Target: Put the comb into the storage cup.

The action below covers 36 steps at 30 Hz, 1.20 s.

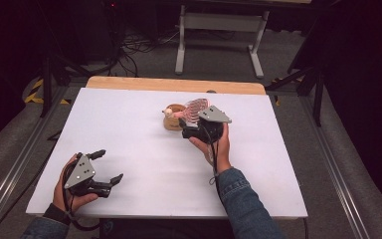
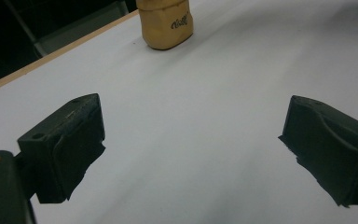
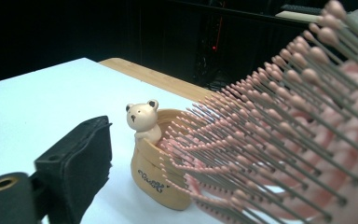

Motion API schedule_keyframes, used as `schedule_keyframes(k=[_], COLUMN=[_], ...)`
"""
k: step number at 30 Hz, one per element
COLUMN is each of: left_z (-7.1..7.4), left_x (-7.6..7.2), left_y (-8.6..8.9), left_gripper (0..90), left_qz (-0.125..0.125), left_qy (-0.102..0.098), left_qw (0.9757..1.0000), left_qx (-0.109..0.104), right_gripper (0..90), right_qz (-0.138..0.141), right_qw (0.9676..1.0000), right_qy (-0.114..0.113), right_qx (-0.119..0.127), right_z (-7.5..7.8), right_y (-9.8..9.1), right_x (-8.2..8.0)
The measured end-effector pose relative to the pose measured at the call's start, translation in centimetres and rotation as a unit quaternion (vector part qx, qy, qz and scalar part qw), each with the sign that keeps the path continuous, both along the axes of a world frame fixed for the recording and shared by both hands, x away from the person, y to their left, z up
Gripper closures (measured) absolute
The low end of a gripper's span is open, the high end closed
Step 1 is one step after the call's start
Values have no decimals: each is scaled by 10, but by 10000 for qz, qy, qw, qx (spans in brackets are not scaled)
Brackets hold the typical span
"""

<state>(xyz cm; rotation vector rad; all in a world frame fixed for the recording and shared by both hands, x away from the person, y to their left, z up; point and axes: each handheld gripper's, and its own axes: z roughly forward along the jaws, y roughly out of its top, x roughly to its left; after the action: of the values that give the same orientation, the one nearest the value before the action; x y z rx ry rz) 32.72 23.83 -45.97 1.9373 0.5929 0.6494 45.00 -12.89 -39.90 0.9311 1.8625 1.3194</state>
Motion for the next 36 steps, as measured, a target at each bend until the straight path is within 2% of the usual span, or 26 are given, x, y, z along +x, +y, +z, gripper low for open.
schedule_keyframes(k=[5,15,23,25,36], left_z=[0,1,1,1,1], left_x=[0,0,0,0,0], left_y=[0,1,2,2,2], left_gripper=[68,68,68,68,67], left_qz=[3,18,21,30,36], left_qy=[9,-14,-23,-27,-24], left_qw=[10000,10000,10000,10000,10000], left_qx=[23,-10,-7,-4,3], right_gripper=[45,43,46,46,50], right_qz=[-11,-101,-205,-211,-203], right_qw=[10000,9998,9997,9997,9996], right_qy=[-10,-21,-47,-72,-208], right_qx=[67,162,139,54,-21], right_z=[0,1,5,6,9], right_y=[-1,-4,-7,-7,-14], right_x=[2,1,-4,-6,-15])
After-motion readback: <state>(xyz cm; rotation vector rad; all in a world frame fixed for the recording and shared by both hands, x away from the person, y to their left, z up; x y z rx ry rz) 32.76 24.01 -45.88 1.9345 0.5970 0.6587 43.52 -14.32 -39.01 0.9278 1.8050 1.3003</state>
